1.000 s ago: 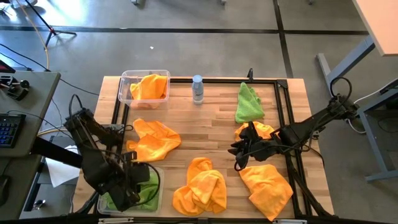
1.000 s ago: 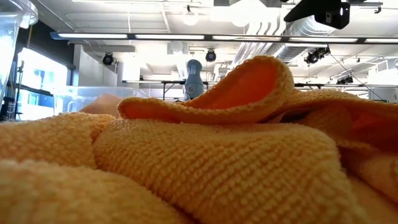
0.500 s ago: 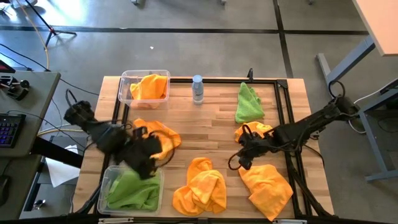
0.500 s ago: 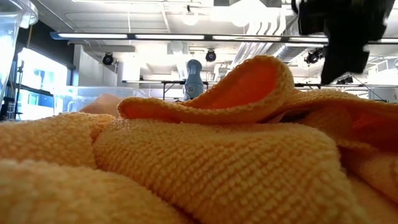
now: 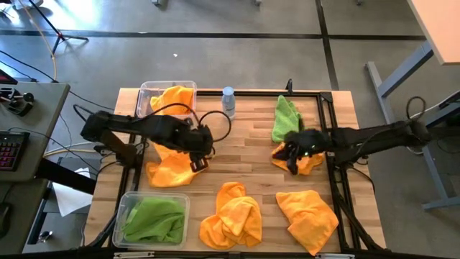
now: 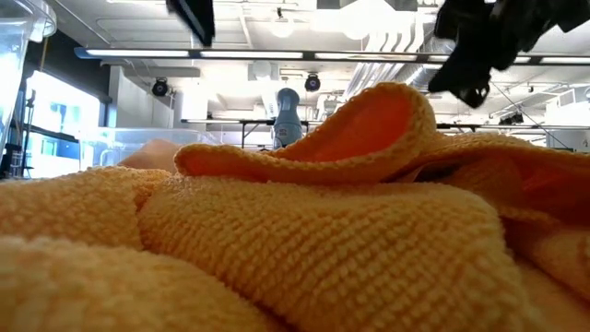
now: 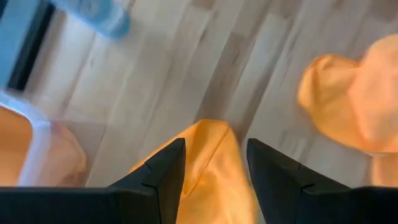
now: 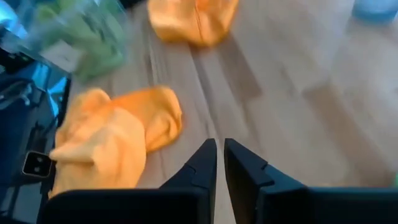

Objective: Sort microfiber towel by color & place in baskets
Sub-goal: Put the yellow microfiber towel into the top transparent bin

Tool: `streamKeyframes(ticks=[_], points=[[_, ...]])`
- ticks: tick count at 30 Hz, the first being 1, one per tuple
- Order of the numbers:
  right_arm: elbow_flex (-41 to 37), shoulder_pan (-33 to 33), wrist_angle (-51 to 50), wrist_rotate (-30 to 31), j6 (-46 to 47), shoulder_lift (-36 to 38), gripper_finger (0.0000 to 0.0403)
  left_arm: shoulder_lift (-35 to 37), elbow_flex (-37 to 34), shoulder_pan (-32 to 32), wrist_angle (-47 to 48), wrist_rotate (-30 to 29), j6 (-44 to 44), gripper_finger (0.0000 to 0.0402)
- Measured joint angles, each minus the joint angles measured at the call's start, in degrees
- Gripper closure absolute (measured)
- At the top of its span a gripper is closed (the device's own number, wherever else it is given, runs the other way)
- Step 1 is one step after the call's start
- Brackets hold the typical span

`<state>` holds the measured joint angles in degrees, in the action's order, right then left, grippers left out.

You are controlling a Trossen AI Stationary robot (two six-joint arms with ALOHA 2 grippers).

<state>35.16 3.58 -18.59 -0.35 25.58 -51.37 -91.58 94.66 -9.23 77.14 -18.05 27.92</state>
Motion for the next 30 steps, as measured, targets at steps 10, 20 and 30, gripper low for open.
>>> streamKeyframes(ticks=[10, 20, 30], points=[[0.0, -6.59, -0.17, -5.27, -6.86, 7.96, 0.0375, -0.05, -16.21, 2.97, -11.62, 8.64, 6.35, 0.0244], [0.0, -8.22, -2.42, -7.2, -8.66, 7.91, 0.0375, -0.06, -26.77, 7.29, -21.08, 16.31, 19.88, 0.0244], [0.0, -8.2, -5.2, -7.2, -8.6, 7.91, 0.0375, -1.13, -32.92, 7.64, -24.86, 16.2, 28.78, 0.0244]])
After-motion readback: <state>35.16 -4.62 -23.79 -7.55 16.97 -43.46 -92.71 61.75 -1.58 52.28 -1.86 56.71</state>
